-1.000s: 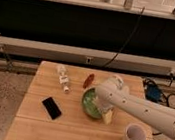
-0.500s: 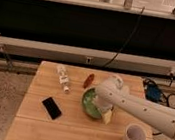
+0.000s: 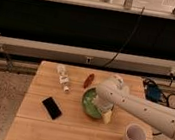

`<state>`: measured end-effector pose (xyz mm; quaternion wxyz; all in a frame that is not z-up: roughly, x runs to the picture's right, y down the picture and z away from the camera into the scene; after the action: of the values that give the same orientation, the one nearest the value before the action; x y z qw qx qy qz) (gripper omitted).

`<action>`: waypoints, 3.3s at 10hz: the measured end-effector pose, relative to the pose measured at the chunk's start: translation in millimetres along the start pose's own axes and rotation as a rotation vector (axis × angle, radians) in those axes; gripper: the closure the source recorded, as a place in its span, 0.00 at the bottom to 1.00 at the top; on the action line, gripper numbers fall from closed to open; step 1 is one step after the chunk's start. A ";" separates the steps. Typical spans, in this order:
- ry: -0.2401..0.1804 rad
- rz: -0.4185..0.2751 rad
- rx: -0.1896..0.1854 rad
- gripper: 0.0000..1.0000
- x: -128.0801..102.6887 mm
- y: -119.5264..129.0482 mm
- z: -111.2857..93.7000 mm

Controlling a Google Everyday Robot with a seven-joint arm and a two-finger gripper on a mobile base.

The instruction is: Drag the ceramic bowl in a circle

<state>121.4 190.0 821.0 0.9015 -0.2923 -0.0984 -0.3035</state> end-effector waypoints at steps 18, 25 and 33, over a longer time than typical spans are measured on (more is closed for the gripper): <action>-0.046 0.009 -0.010 0.25 5.4 -8.6 2.2; -0.058 0.005 -0.010 0.88 7.4 -14.9 1.5; -0.025 0.071 -0.024 1.00 43.6 -10.1 -15.9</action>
<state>150.1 152.9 828.3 0.9069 -0.3101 -0.0958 -0.2688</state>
